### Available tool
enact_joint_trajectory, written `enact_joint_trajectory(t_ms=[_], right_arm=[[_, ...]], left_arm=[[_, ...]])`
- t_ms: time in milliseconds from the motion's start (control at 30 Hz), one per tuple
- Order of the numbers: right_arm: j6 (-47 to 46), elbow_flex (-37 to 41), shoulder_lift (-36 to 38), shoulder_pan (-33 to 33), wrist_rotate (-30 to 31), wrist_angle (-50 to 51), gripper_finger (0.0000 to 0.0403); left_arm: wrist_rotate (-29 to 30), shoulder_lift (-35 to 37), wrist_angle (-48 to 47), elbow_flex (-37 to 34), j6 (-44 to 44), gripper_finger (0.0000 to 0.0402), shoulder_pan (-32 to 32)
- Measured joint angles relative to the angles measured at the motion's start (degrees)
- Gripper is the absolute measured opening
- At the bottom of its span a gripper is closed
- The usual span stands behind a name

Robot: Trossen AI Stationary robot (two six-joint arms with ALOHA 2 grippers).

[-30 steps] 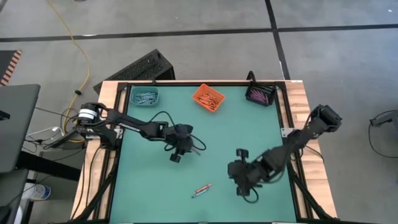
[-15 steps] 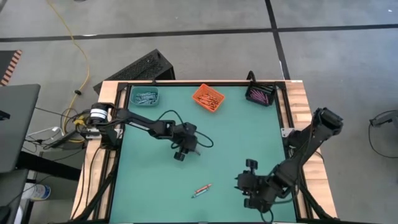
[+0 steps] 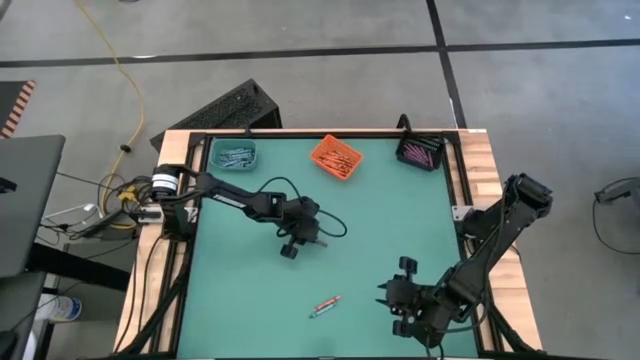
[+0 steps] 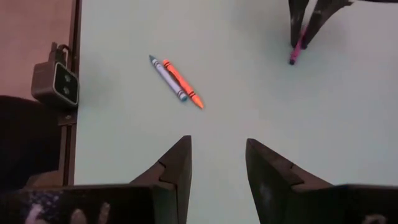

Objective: Sort crayons
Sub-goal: Put the violet crayon into the black bin

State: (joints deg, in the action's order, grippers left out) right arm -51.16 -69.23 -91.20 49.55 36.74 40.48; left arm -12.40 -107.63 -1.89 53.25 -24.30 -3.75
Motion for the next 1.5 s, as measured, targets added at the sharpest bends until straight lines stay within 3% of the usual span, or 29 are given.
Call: enact_joint_trajectory(t_ms=[100,167,600,1200,1500], right_arm=[[0.0,0.0,0.0,0.0,1.2,0.0,0.0142],[0.0,0.0,0.0,0.0,2.0,0.0,0.0142],[0.4,0.0,0.0,-0.1,4.1,0.0,0.0142],[0.1,0.1,0.0,1.7,7.3,0.0,0.0142],[-0.6,7.9,0.0,4.3,11.3,-7.7,0.0142]], left_arm=[[0.0,0.0,-0.9,0.1,-1.6,0.0019,0.2],[0.2,0.0,-1.2,0.1,-1.6,0.001,0.4],[3.2,-0.2,-2.5,2.4,-1.9,0.0002,3.9],[8.6,-0.6,-2.4,9.7,-4.1,0.0,15.1],[11.3,-0.4,-2.3,13.7,-5.6,0.0,18.0]])
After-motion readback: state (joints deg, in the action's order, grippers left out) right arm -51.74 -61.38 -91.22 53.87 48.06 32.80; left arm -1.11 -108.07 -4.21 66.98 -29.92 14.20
